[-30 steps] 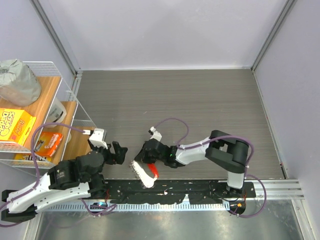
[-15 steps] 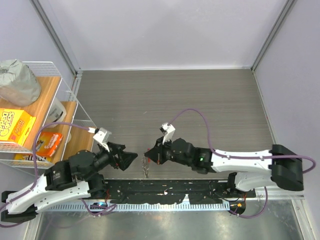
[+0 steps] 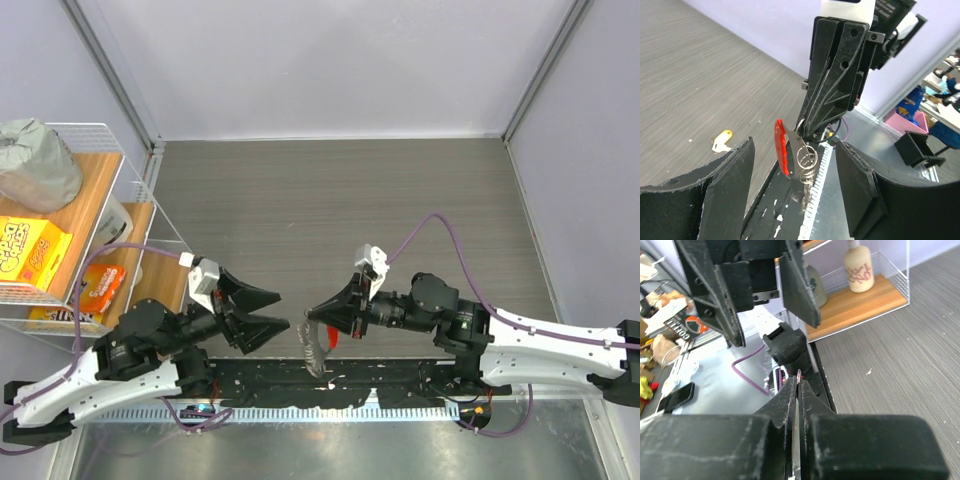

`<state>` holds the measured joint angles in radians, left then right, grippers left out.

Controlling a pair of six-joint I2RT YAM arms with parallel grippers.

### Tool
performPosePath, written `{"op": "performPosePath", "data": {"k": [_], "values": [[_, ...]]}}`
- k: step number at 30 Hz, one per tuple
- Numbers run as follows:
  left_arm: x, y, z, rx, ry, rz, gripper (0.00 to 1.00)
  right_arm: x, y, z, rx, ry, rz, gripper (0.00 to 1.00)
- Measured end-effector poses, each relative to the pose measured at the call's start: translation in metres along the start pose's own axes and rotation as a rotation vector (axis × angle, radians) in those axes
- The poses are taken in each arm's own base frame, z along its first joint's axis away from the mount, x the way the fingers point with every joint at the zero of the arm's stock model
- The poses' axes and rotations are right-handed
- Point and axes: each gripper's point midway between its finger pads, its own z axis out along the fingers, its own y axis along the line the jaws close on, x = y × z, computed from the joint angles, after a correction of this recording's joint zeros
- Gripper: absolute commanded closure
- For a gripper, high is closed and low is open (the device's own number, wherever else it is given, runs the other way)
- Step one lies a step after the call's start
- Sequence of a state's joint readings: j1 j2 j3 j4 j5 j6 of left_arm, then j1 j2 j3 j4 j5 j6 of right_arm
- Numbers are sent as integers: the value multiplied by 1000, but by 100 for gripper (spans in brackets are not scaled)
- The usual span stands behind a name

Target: Put the keys on the keyring

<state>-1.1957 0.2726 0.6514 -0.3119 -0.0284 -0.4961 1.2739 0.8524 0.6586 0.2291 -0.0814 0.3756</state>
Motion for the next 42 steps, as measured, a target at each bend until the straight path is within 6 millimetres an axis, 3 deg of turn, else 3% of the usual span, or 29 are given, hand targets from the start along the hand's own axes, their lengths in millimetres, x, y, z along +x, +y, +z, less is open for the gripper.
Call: {"op": "performPosePath", "data": {"k": [11,20,24,34,42], "values": [[1,-36,25,202,12,13,44,1,26,-17,-144,31,-76,95],[1,-49,30,274,19,16,53,-11,34,-18,-169,7,-102,95],[1,-53,32,292,23,15,52,-19,39,-18,-183,-8,-111,95],[6,-52,34,299,33,10,36,-34,51,-16,-209,-36,-127,94],[7,-52,34,301,36,10,39,-38,54,-8,-204,-33,-134,95]]}}
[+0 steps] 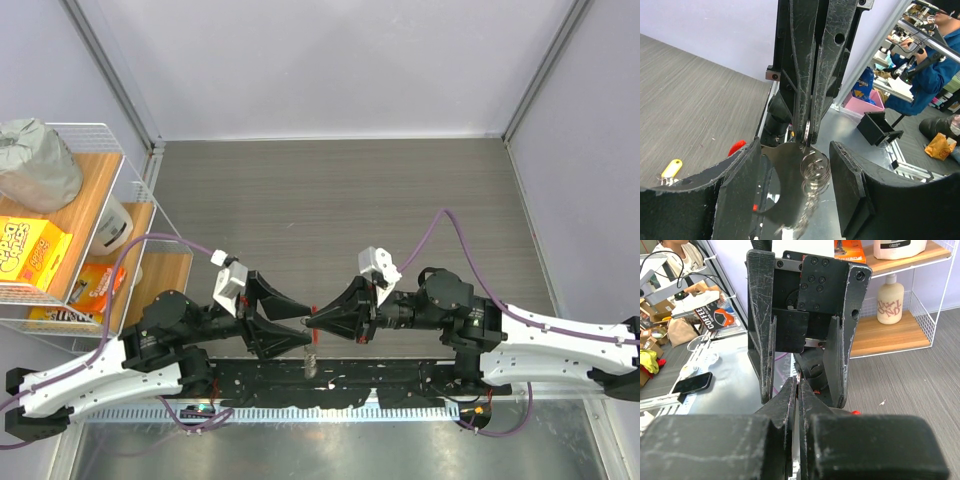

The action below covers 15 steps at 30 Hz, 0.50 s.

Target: Put the keys on the keyring

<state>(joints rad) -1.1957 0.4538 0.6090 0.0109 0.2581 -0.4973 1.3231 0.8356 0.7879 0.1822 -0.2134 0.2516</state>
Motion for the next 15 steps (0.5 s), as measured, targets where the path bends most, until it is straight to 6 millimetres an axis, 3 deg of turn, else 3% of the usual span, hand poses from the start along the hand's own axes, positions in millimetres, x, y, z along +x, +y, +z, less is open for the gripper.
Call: {"op": "performPosePath", "data": {"k": [8,11,13,15], "values": [[1,0,0,3,4,1,64,2,0,2,4,16,-9,95],[1,-1,0,6,6,0,82,4,0,1,8,21,-8,94],[2,-1,0,11,9,4,100,5,-2,1,14,24,-8,94],[3,-2,0,11,12,0,100,4,-3,1,21,24,-9,94]]}}
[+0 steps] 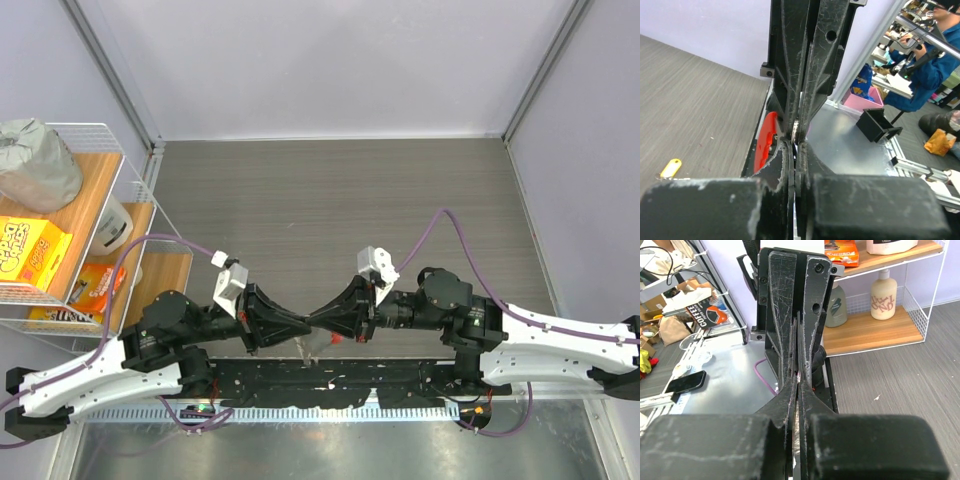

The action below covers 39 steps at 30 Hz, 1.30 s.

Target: Put the keys on the keyring

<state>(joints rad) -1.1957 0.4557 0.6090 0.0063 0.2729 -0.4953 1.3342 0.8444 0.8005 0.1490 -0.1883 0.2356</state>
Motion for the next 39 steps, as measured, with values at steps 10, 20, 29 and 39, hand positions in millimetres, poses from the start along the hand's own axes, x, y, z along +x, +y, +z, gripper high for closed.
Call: {"op": "performPosePath", "data": {"k": [10,20,29,39], "values": [[-1,2,-1,-7,-11,11,100,-2,2,1,-3,1,-3,91],[5,6,-3,-19,-5,28,100,-11,6,-6,-4,-23,0,52],[6,6,-3,-14,-3,31,100,-30,-12,-35,146,-76,2,42],[6,-2,-8,22,-8,37,100,19,-93,-96,666,34,122,39]]}}
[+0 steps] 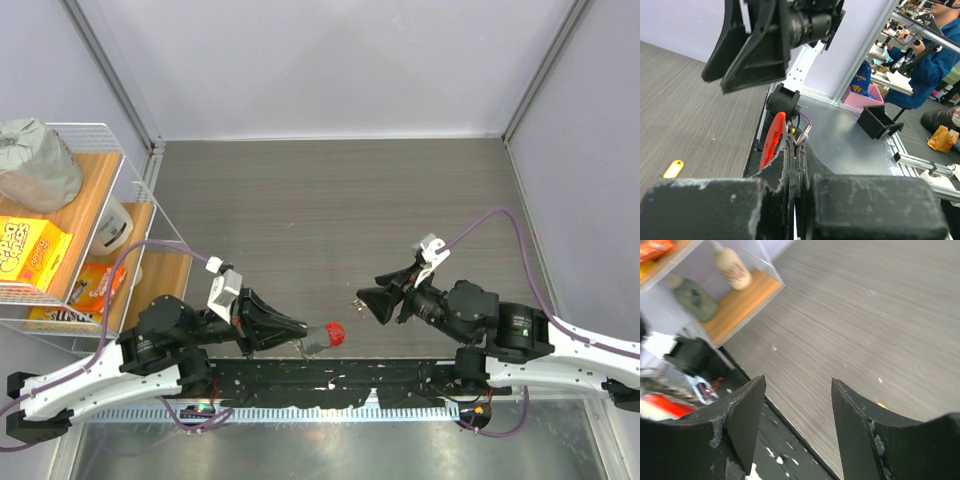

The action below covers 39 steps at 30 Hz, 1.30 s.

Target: Put the keys on the keyring

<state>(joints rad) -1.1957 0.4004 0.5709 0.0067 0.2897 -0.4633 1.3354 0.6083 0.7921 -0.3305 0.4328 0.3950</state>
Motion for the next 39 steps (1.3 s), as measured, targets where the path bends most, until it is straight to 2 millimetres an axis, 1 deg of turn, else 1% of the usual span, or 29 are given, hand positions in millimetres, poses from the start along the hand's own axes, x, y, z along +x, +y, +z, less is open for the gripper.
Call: {"op": "performPosePath", "data": {"k": [3,5,10,13,16,20,23,32,34,39], "values": [[-1,-1,-2,4,-5,2,100,32,-32,0,130,63,29,39],[-1,-2,-2,5,-7,2,100,64,-55,3,222,131,46,39],[0,-1,-3,5,-5,2,100,133,-105,10,432,295,92,40],[0,-2,-3,5,-6,2,100,162,-123,13,523,379,99,38],[1,-2,-5,5,-6,2,100,179,-129,23,574,434,96,35],[3,-2,-9,4,-5,1,100,189,-132,40,624,464,104,35],[5,-2,-12,5,-11,3,100,190,-132,54,637,446,135,35],[11,-1,-20,1,-5,1,100,190,-132,89,673,420,207,37],[11,-2,-22,1,-6,1,100,191,-131,95,677,420,216,38],[11,-4,-29,2,-16,4,100,196,-130,102,698,428,236,38]]}}
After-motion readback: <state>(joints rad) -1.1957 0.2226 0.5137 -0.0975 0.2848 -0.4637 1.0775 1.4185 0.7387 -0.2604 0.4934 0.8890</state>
